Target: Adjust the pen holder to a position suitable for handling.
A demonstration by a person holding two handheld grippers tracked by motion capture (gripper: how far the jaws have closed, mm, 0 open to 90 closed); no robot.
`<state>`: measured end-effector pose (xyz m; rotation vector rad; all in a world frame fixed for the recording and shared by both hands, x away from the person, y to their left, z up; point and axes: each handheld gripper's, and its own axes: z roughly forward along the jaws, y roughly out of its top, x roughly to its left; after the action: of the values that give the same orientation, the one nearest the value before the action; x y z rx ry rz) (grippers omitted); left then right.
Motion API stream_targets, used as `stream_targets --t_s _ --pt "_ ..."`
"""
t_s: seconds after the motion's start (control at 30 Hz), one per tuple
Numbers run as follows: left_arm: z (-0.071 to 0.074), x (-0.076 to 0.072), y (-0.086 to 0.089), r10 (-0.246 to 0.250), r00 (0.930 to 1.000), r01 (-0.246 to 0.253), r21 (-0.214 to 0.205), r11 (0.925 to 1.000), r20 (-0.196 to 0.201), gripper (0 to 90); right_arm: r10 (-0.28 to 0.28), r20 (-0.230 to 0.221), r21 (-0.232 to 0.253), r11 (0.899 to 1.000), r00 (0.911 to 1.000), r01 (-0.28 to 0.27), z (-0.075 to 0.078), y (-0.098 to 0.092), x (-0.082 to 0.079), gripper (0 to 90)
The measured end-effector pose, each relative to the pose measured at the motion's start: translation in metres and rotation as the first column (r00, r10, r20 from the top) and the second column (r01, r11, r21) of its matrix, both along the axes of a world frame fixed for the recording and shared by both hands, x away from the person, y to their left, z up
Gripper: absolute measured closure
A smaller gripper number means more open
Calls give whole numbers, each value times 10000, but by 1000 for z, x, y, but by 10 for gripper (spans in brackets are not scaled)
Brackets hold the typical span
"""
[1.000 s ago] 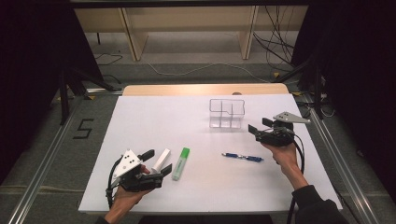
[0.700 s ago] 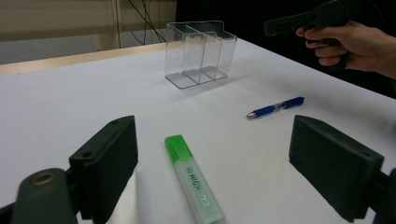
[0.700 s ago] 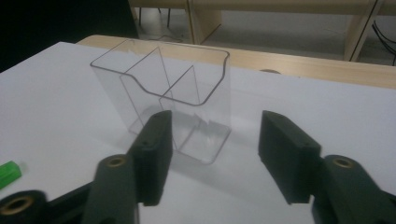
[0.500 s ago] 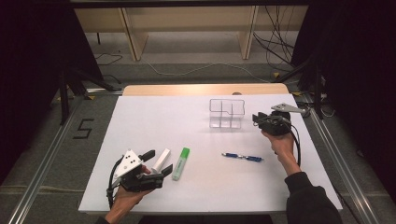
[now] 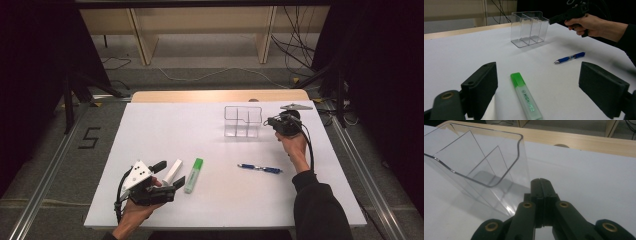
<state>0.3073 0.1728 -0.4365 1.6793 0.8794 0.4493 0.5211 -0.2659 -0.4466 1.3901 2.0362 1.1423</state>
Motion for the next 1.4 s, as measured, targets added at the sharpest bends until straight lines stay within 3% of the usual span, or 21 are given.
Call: stream_targets --t_s 0.8,1.4 --pt "0 0 -1 16 10000 -16 -54 10000 -22 149 136 -449 -351 9993 9989 -151 -7 24 24 900" --pt "0 0 -1 1 10000 -1 -57 10000 -10 149 679 -459 -520 9962 9966 -703 -7 62 27 900"
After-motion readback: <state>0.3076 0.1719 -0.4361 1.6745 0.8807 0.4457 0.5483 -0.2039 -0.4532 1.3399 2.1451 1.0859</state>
